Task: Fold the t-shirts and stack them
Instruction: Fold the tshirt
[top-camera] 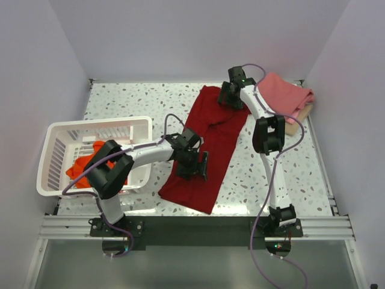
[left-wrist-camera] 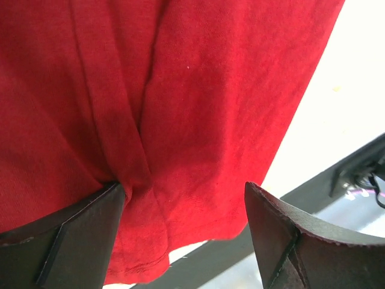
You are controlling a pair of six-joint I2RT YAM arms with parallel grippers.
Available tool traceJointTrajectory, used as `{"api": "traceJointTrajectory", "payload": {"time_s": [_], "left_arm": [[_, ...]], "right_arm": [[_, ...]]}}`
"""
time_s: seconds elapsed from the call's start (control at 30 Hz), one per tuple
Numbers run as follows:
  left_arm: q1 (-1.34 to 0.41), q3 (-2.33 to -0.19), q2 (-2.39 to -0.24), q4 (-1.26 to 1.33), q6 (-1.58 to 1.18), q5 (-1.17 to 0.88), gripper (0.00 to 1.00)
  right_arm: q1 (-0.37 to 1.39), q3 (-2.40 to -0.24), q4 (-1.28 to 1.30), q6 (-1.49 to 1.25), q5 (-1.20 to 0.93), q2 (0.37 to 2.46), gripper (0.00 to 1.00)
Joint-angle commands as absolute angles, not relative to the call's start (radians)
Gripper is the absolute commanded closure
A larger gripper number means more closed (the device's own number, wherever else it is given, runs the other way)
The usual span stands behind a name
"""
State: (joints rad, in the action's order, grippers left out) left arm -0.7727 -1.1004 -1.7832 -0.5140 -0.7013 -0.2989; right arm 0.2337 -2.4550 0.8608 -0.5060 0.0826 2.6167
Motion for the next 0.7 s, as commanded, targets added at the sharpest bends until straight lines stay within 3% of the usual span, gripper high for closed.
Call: {"api": "traceJointTrajectory", "payload": {"time_s": [0.0,0.43,0.67], "left_arm": [[-0.813,-1.155,-1.819,-0.486,-0.796,-0.371,0.14],[-0.845,-1.278,-1.871,-0.462,-0.749,-0.442,0.14],[-0.844,-1.420,-1.872,-0.480,-0.695,-0.404,0.13]], "right_arm": [[0.221,-2.464,0.767,-0.554,0.022,2.724,0.24],[0.222,-2.517,0.539,-0.675,-0.176,2.810,0.20],[0.224,-2.513,0.500,-0.617,-0.222,2.732,0.13]]}}
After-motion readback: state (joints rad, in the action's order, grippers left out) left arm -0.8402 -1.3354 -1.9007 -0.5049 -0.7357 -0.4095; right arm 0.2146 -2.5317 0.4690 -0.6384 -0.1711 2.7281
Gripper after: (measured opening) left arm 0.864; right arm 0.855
